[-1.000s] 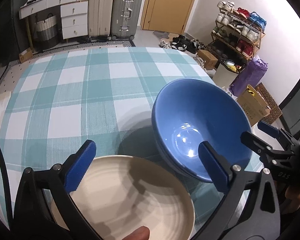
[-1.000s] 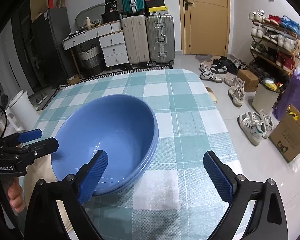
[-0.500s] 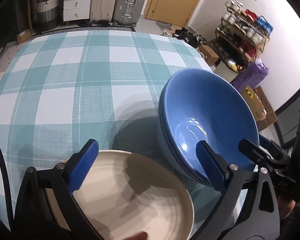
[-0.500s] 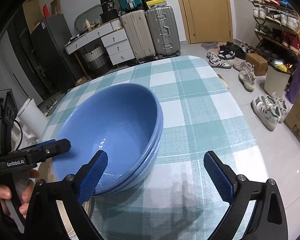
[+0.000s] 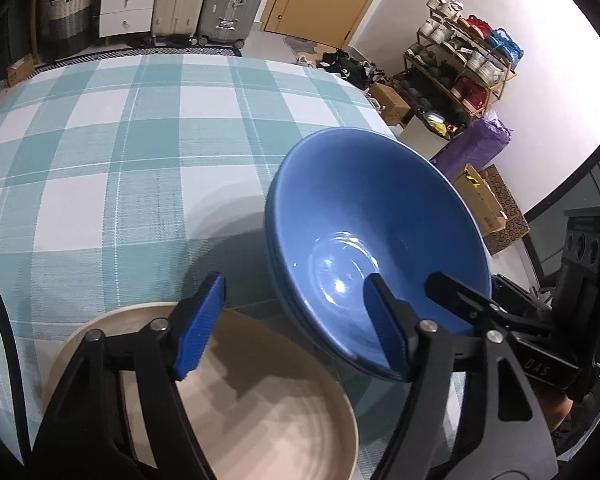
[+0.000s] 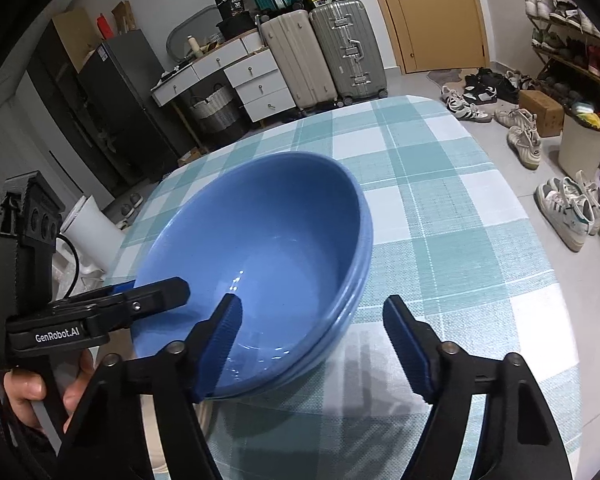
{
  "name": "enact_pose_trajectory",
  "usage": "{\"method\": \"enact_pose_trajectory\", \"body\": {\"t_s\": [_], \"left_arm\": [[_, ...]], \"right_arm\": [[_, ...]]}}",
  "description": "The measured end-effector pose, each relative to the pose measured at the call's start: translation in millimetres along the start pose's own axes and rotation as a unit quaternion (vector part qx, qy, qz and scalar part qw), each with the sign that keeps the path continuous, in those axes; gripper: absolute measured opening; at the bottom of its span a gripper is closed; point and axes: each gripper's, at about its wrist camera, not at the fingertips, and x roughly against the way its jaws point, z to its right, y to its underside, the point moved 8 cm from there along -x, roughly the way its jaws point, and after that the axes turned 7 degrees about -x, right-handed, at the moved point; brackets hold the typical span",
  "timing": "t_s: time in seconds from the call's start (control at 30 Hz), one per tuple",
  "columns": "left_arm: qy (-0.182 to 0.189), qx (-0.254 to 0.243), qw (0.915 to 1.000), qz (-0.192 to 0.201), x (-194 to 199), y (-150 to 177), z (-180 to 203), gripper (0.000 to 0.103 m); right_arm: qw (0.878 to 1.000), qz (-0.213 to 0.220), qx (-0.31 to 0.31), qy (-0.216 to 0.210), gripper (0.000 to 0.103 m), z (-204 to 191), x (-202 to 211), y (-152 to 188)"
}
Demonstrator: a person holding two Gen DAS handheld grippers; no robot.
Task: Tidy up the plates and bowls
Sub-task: 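Close both tools on the rim of the nested blue bowls, then lift the nested blue bowls with both tools over the cream plate stack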
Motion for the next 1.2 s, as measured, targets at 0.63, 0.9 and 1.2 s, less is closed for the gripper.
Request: {"method": "enact_pose_trajectory", "body": {"t_s": [0.63, 0.9, 1.2], "left_arm": [[-0.005, -0.018, 0.9998, 0.007, 2.9, -3.9, 8.9, 0.035], [-0.019, -0.028, 0.9994, 0.008, 5.6, -2.3, 12.5, 0.035], [-0.021, -0.035, 0.9991, 0.016, 12.1, -4.2, 16.1, 0.035]], "right_arm": [[1.000, 0.011, 0.002, 0.017, 0.047, -2.0, 3.6, -0.3], [1.000, 0.012, 0.010, 0.024, 0.047, -3.0, 4.9, -1.7], [0.999, 0.015, 0.012, 0.030, 0.047, -4.1, 12.3, 1.1]]}}
